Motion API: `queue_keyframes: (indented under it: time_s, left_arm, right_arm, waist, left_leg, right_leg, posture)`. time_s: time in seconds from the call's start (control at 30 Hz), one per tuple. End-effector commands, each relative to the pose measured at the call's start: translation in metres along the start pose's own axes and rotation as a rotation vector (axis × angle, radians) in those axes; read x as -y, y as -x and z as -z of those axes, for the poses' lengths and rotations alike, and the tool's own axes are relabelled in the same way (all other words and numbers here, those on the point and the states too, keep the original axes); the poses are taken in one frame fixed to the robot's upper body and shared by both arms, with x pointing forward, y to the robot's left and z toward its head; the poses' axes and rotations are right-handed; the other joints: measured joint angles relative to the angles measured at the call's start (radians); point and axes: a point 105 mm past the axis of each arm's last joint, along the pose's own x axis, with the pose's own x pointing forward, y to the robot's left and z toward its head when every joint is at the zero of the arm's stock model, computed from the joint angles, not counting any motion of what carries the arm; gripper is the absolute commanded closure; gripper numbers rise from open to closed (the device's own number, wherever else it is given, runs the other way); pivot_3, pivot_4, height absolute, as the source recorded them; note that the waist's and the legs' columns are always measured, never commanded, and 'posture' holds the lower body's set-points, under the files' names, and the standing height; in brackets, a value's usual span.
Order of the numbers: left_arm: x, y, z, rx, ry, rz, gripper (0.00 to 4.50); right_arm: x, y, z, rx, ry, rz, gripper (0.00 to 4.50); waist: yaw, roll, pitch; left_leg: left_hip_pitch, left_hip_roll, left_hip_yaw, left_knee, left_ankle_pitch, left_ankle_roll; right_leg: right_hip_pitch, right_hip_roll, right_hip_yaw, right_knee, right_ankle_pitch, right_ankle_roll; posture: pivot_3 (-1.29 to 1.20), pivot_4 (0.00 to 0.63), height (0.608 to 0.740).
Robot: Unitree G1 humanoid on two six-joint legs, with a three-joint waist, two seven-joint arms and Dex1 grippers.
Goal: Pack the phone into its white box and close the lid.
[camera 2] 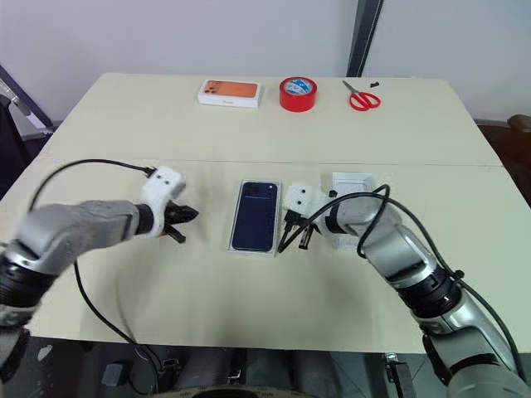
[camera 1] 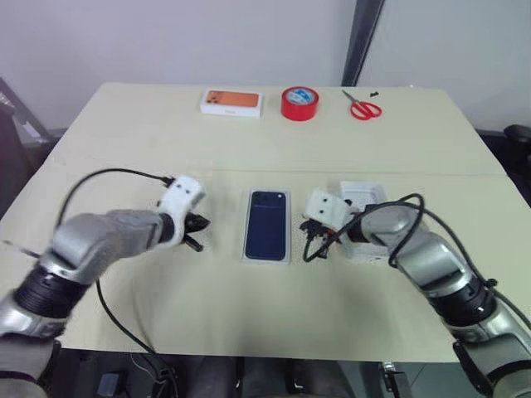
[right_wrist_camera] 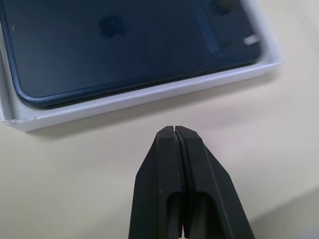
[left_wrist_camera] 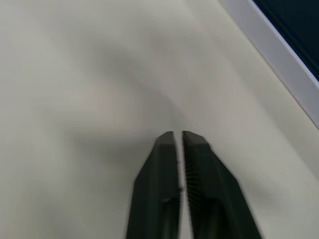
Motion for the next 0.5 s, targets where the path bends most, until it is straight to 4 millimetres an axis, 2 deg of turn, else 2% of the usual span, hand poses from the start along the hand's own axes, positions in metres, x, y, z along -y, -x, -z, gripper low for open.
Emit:
queue_keyframes:
  time_s: [0.03,0.13,0.3,0.5]
  left_arm:
    - [0.007,-0.010,-0.015,0.047,-0.070,0.027,4.00]
    - [0.020,-0.022,-0.024,0.062,-0.080,0.083,4.00]
    - [0.043,-0.040,-0.020,0.011,-0.122,0.179,4.00]
    - [0.083,-0.049,-0.042,0.077,-0.107,0.337,4.00]
  right_arm:
    - [0.006,-0.007,-0.005,-0.026,0.034,0.061,4.50]
    - [0.004,-0.015,-0.012,-0.020,0.041,0.059,4.50]
    - [0.005,-0.016,-0.015,-0.024,0.078,0.062,4.50]
    - [0.004,0.001,-0.011,-0.033,0.110,0.042,4.50]
  waist:
    - [-0.001,0.000,0.000]
    - [-0.004,0.000,0.000]
    - [-0.004,0.000,0.000]
    - [0.017,0.000,0.000]
  left_leg:
    - [0.000,0.000,0.000,0.000,0.000,0.000]
    - [0.000,0.000,0.000,0.000,-0.001,0.002]
    - [0.000,0.000,0.000,0.001,-0.002,0.005]
    - [0.001,-0.001,0.000,0.003,-0.004,0.010]
  right_leg:
    - [0.000,0.000,0.000,0.000,0.000,0.000]
    - [0.000,0.000,0.000,0.001,0.000,0.000]
    - [0.000,0.000,0.000,0.002,0.000,0.001]
    - [0.002,-0.001,-0.001,0.001,0.000,0.001]
  posture:
    - [0.00,0.150,0.729]
    - [0.00,0.150,0.729]
    - [0.00,0.150,0.729]
    - [0.00,0.150,0.729]
